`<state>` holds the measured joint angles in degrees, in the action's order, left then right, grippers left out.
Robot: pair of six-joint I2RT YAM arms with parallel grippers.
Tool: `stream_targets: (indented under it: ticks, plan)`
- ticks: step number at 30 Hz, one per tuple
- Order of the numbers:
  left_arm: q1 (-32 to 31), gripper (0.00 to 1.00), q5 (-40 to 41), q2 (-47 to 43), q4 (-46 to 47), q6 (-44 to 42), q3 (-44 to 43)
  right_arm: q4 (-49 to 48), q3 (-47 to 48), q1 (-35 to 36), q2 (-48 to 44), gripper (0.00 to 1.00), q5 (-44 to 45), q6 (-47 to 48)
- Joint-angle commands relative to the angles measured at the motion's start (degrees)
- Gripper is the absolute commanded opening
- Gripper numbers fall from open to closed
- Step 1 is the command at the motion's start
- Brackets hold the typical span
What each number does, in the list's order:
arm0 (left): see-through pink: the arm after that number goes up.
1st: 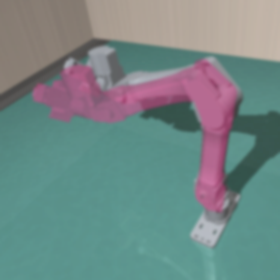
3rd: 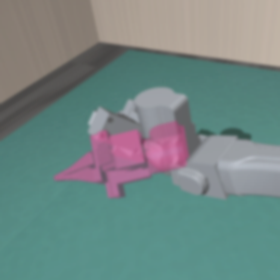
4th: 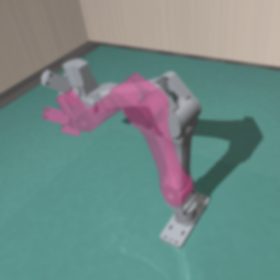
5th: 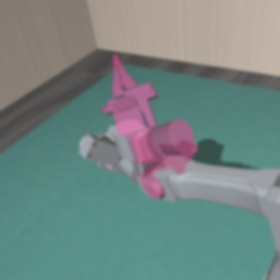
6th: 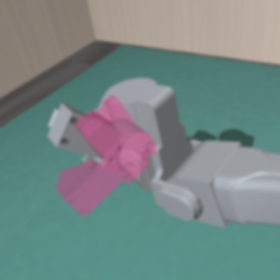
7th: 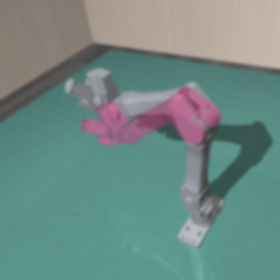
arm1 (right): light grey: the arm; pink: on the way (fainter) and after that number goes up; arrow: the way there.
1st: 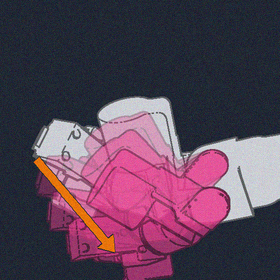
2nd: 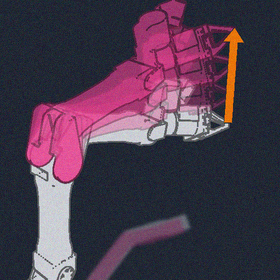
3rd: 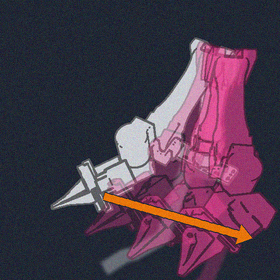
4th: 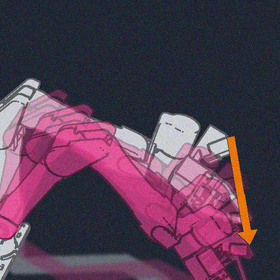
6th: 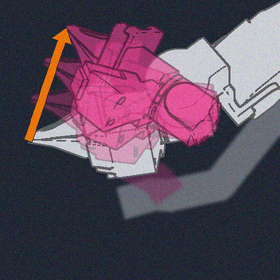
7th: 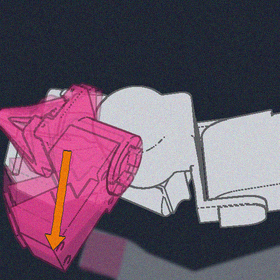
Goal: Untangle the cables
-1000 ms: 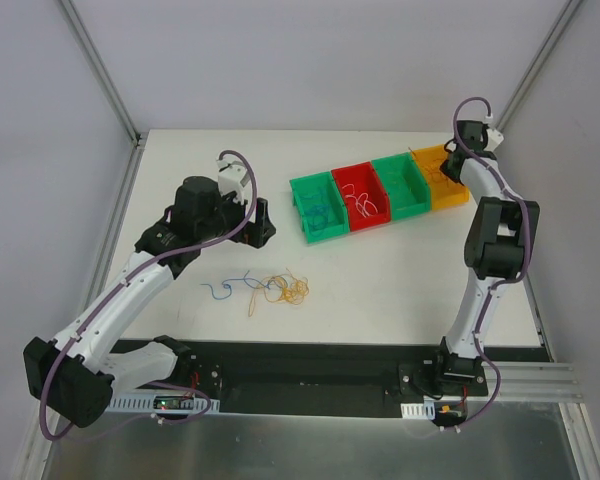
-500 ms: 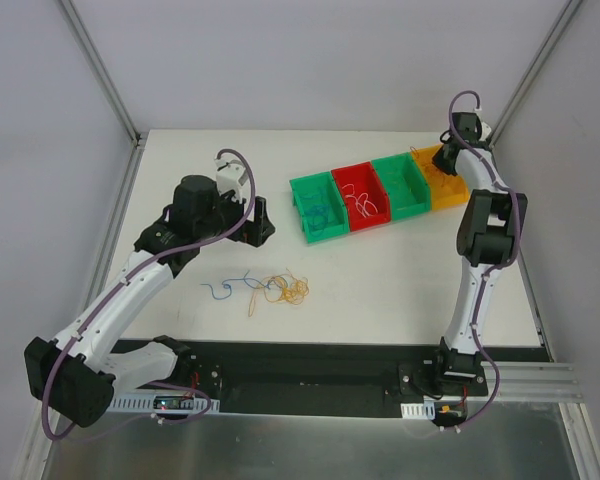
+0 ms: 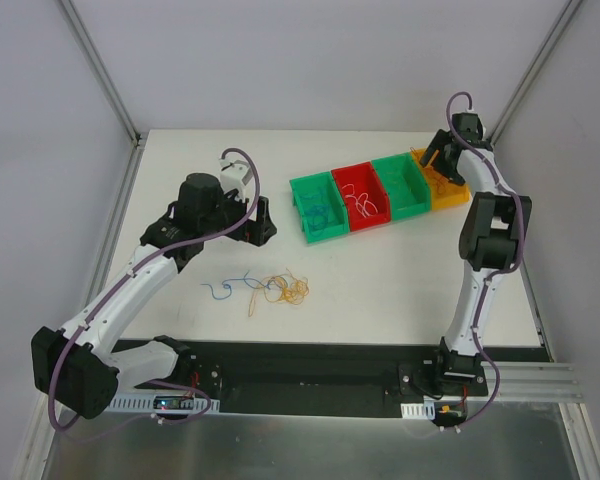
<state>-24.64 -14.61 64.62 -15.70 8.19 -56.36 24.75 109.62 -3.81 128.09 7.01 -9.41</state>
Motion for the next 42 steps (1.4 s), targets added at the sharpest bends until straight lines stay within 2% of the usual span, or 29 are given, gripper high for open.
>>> stream_targets:
  ticks: [1,8,18,23,26,31,37,42]
  plan:
    - [0.6,0.99,-1.5,0.0,1.4,0.5,-0.5,-0.1,-3.1,0.5,-9.7,0.88,-0.5,3.9]
    - [0.6,0.99,-1.5,-1.4,1.4,0.6,-0.2,-3.0,-9.1,1.3,-15.9,0.95,-0.4,5.5]
    - [0.6,0.99,-1.8,-4.3,1.6,1.0,0.2,-3.6,-15.0,3.7,-21.3,0.96,1.9,6.9]
    - [0.6,0.99,-2.3,-6.1,1.7,1.1,0.5,-3.0,-18.2,7.6,-24.5,0.96,3.4,7.8]
    - [0.6,0.99,-2.6,-6.8,1.7,1.3,0.5,-4.0,-24.1,10.3,-28.3,0.96,3.7,8.4]
    - [0.6,0.99,-3.5,-8.1,1.6,2.1,0.4,-8.3,-37.4,20.8,-36.3,0.95,0.8,7.2]
    - [0.6,0.99,-4.4,-9.2,1.6,3.2,0.5,-18.7,-54.1,39.4,-47.2,0.93,-1.6,2.8]
    - [0.5,0.99,-4.6,-8.5,1.5,3.6,0.4,-34.4,-61.4,52.4,-46.2,0.9,-10.2,2.1]
